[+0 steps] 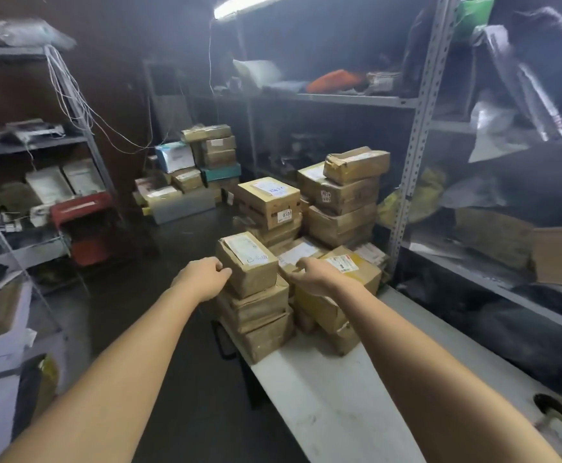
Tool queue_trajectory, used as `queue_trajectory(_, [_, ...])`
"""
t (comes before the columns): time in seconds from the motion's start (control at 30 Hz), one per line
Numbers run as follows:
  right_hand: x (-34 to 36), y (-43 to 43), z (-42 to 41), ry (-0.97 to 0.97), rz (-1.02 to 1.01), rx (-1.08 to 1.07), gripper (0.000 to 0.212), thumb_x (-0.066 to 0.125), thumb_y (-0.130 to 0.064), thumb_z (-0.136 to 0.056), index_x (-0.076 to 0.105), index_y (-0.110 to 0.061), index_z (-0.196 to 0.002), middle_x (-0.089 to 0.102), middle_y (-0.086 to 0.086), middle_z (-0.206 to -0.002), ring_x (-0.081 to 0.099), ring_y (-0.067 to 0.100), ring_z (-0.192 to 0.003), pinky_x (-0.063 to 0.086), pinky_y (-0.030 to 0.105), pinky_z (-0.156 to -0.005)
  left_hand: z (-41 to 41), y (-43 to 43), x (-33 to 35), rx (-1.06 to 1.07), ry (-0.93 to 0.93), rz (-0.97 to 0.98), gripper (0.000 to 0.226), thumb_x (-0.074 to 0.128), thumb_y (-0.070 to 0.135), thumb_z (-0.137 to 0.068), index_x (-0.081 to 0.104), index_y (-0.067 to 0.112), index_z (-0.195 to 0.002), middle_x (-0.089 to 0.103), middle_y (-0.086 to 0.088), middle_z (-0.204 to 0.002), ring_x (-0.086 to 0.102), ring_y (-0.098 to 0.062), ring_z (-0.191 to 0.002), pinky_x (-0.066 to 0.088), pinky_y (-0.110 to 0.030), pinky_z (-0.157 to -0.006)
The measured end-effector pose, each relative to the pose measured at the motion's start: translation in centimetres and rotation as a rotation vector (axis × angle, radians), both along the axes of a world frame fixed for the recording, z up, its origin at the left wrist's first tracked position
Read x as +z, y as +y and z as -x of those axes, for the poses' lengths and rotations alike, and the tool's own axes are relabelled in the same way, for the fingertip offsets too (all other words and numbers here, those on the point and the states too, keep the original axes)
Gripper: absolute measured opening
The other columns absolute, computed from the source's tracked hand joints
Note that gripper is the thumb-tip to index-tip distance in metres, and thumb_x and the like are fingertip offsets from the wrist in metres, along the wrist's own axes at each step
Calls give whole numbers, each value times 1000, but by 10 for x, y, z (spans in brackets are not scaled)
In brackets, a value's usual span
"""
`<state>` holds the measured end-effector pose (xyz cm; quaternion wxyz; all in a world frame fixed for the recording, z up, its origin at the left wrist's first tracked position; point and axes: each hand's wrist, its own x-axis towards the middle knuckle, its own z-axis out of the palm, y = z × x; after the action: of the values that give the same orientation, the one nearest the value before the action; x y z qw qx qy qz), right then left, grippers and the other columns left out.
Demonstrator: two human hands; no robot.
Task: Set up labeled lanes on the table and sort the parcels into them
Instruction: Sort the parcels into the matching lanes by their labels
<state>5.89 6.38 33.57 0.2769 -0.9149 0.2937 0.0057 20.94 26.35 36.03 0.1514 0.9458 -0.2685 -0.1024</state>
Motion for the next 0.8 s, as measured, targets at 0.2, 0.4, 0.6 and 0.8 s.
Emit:
queue_trajectory(0.2, [-18,2,-107,-101,-122,-225,61,49,-52,-97,49,-11,-142,55,11,-143,56,28,-125,47,44,-104,-99,-35,-26,29,266,231,60,50,50,-97,36,25,-150,48,-9,-146,52,-33,-125,47,-41,-102])
queue_trajectory(0.4, [-43,-7,-156,-141,-208,-387,69,46,-53,-98,36,-11,-152,42,9,-155,43,30,-139,40,43,-110,-133,-67,-64,144,649,387,84,56,57,-91,12,31,-157,26,-7,-159,38,-35,-137,50,-55,-97])
queue_trajectory(0.6, [-66,-31,-194,-166,-393,-482,58,50,-57,-94,64,-8,-122,65,10,-125,63,26,-112,53,45,-99,-145,-95,-92,168,758,398,112,69,62,-79,-7,32,-156,24,-5,-161,31,-36,-142,43,-58,-102])
queue_trajectory(0.8, [-63,-26,-194,-155,-459,-409,56,59,-51,-92,59,-13,-134,61,2,-125,60,21,-111,54,42,-97,-157,-96,-98,124,868,448,103,67,53,-87,-7,36,-157,36,-4,-157,35,-33,-142,30,-55,-112])
